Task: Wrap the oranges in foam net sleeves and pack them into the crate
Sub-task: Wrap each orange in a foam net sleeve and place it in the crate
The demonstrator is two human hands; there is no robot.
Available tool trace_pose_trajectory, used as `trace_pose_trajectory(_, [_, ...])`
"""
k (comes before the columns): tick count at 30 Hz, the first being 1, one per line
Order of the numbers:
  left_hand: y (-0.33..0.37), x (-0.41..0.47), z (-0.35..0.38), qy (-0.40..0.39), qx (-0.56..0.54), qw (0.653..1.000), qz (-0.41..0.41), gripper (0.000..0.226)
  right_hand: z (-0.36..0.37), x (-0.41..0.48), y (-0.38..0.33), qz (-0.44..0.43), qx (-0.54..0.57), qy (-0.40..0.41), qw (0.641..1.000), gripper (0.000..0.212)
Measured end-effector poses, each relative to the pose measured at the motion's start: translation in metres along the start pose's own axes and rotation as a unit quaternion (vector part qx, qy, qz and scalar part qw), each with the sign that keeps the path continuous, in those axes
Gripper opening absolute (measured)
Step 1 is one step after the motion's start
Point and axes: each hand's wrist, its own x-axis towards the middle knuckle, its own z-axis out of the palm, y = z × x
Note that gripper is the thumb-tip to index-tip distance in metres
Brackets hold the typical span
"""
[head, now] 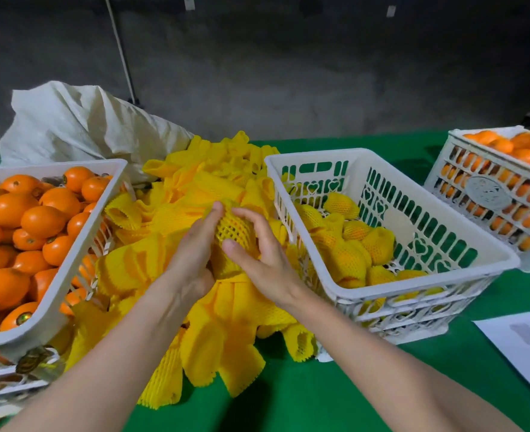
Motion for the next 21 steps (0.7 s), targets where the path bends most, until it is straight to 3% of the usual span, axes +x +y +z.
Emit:
trace_pose_trajectory(5, [-0.003, -0.006, 0.04, -0.1, -0.062, 0.993, 0.018, 0.059, -0.029, 0.01, -0.002, 0.002, 0.039, 0.083, 0.996, 0.053])
trace_pose_trajectory(7, [-0.004, 0.0, 0.058, -0.091, 0.003, 0.994, 0.055, 0.059, -0.051, 0.019, -0.004, -0.001, 0.05, 0.133, 0.99, 0.053])
trace_pose_trajectory(10, [-0.011, 0.013, 0.087, -0.062, 0.144, 0.967, 0.198, 0.041, -0.096, 0.043, -0.002, 0.0, 0.039, 0.213, 0.976, 0.051])
trace_pose_trajectory(12, [-0.02, 0.032, 0.107, -0.059, 0.253, 0.925, 0.278, 0.027, -0.131, 0.065, 0.007, 0.055, 0.046, 0.264, 0.962, 0.047])
trace_pose_trajectory(14, [-0.03, 0.057, 0.126, -0.067, 0.412, 0.848, 0.326, 0.028, -0.167, 0.086, 0.024, 0.123, 0.068, 0.303, 0.943, 0.047])
trace_pose_trajectory(16, [-0.041, 0.076, 0.142, -0.085, 0.546, 0.764, 0.334, 0.031, -0.198, 0.103, 0.047, 0.19, 0.024, 0.324, 0.927, 0.052])
trace_pose_trajectory(18, [-0.053, 0.091, 0.148, -0.094, 0.633, 0.701, 0.314, 0.036, -0.218, 0.115, 0.072, 0.247, -0.045, 0.302, 0.92, 0.056])
trace_pose_trajectory(21, [-0.066, 0.102, 0.145, -0.076, 0.659, 0.684, 0.305, 0.041, -0.229, 0.135, 0.111, 0.296, -0.144, 0.237, 0.914, 0.055])
